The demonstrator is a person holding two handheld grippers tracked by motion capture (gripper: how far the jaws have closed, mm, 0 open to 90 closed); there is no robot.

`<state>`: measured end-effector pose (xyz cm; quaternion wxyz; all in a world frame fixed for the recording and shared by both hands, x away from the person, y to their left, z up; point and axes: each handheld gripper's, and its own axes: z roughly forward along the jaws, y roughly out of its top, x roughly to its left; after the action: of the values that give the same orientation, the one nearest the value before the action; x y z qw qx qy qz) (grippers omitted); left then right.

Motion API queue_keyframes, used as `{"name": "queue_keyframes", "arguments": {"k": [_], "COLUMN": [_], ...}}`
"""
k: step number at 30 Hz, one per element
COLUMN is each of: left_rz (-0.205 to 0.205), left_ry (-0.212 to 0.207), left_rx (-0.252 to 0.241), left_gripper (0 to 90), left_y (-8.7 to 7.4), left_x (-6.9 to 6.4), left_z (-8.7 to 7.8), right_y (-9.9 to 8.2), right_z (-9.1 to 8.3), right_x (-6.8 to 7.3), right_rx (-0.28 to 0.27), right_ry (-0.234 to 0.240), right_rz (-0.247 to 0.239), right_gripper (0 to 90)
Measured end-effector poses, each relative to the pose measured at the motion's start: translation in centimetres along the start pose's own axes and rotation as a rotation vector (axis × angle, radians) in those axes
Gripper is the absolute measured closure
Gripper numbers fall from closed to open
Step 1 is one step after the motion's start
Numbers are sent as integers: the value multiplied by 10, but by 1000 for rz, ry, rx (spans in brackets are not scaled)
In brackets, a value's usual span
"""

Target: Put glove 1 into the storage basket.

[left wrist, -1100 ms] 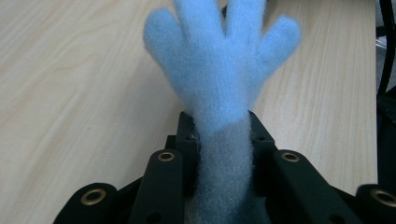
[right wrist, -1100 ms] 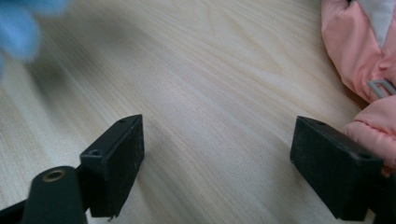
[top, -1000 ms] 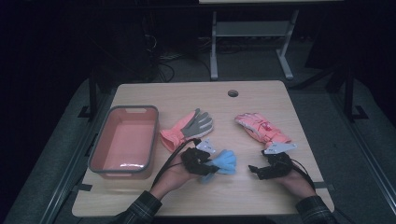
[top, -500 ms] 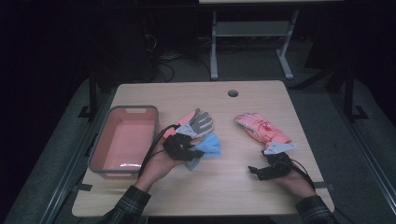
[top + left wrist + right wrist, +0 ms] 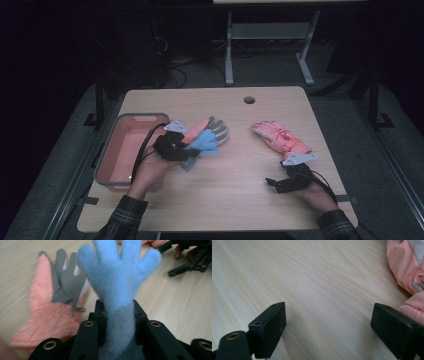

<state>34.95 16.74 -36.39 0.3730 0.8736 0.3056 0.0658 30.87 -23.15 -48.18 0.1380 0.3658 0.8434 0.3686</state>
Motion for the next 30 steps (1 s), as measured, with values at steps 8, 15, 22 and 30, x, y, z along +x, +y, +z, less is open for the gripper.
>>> {"name": "queue_keyframes", "arguments": {"k": [8, 15, 22, 30], "left_rz": [-45, -89, -145, -209], "left_ry": [44, 102, 171, 277], "left_rx": [-29, -35, -49, -36], "left_gripper": [724, 724, 724, 724], "left_y": [-6, -16, -29, -48], "left_x": [17, 35, 55, 81], "left_z": [-19, -32, -49, -61], "right_y": [0, 0, 0, 0], "right_z": [0, 0, 0, 0], "right_x": [0, 0, 0, 0], "right_rx": [-1, -1, 0, 0], "right_ry": [0, 0, 0, -1], "right_rz": [1, 0, -1, 0], "right_gripper": [125, 125, 125, 125]}}
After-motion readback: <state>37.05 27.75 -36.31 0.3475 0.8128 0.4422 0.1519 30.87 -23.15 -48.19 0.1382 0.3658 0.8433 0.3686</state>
